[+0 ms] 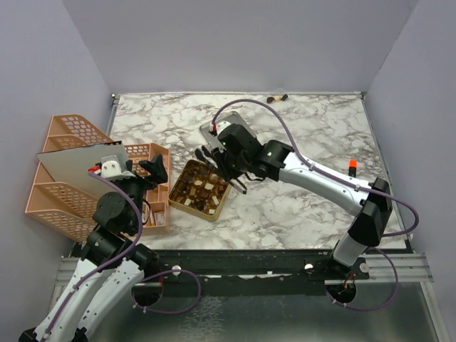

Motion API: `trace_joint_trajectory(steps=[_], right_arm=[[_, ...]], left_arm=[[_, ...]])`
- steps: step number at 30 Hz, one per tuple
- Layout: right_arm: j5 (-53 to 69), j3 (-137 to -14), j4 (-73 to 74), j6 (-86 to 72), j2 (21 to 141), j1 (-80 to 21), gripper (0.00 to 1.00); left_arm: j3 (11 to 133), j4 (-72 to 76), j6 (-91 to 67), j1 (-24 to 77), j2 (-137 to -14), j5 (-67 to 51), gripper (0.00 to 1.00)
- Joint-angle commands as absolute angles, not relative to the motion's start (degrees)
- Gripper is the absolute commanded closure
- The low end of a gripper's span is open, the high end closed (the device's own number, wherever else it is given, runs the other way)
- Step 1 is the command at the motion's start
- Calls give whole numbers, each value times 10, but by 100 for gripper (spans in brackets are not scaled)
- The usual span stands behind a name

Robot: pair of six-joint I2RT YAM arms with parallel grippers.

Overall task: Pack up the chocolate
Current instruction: Place the fake chocolate in the packing box, then pick up the fake chocolate from the plate.

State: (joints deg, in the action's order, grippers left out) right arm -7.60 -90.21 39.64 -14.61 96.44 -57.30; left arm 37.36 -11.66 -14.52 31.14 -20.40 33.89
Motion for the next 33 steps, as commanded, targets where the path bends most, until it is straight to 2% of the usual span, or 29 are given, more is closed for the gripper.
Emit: trace_joint_trajectory(steps=[1, 12, 23, 33], right_arm=[[-136, -936, 410, -118, 971, -523, 64], [-221, -993, 384, -49, 1044, -391, 63], [-149, -1125, 386, -33, 1185, -259, 64], [-140, -1295, 429, -26, 1339, -198, 64]], left_arm=[[369, -107, -146, 310, -197, 336, 1], [368, -107, -146, 310, -197, 335, 1], [368, -107, -147, 310, -200, 333, 1], [368, -107, -146, 310, -199, 335, 1]])
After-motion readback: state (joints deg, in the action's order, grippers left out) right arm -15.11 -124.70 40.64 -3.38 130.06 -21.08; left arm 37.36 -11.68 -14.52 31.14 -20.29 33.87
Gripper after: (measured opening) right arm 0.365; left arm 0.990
